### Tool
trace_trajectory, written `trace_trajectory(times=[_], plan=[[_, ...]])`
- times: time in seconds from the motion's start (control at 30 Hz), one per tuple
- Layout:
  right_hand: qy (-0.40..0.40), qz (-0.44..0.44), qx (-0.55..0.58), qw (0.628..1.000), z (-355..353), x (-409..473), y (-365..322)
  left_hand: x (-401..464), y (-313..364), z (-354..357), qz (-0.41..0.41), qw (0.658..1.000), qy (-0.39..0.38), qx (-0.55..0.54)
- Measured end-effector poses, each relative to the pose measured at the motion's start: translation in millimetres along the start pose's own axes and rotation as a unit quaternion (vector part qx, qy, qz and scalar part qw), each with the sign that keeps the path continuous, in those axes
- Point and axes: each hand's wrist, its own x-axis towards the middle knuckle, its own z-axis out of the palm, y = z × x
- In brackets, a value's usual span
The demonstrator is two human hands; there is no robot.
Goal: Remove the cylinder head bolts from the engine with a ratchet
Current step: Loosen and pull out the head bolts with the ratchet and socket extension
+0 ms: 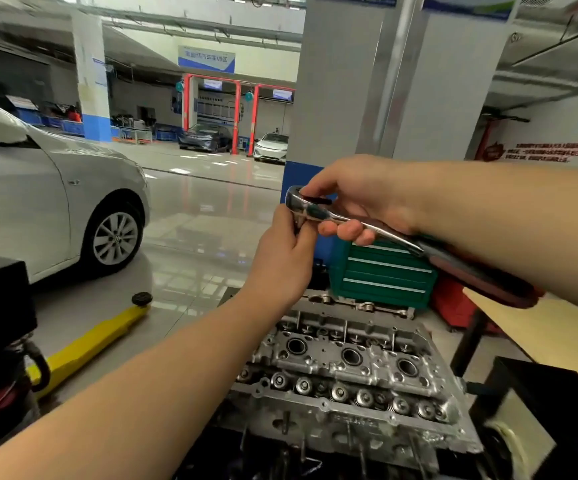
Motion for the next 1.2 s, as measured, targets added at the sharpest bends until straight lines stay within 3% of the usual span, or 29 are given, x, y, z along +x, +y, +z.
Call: trace_trajectory(times=[0.17,0.3,0.43,0.57,0.7,0.93,1.2], plan=[[0.008,-0.019,-0.005,1.0,-1.2,1.2,2.3,-1.9,-7.0,4.8,-0.003,0.999,0.022,-0.025],[-0.049,-0.104,0.048,0.992,-34.1,-11.6,-21.2,1.1,-7.1,7.9,0.0,0.998,0.025,-0.054],[0.067,-0.094,0.067,0.991,-73.7,-21.5,-17.3,2.9,-6.8,12.7,-0.007,0.997,0.04,-0.064],[0.198,-0.042,-0.058,0.978,-89.7,-13.9,61.1,6.6,-11.5,17.5,0.002,0.997,0.062,-0.04],[0.34,-0.011,-0.324,0.883,-96.6,-11.6,168.6,9.2,-7.3,21.9,0.007,0.995,0.087,-0.038],[0.403,0.121,-0.314,0.851,-107.8,-28.9,350.6,11.5,-10.7,23.5,0.008,0.995,0.099,-0.025],[0.446,0.198,-0.317,0.813,-116.1,-51.1,432.5,10.3,-4.1,17.4,-0.041,0.993,0.052,-0.097]])
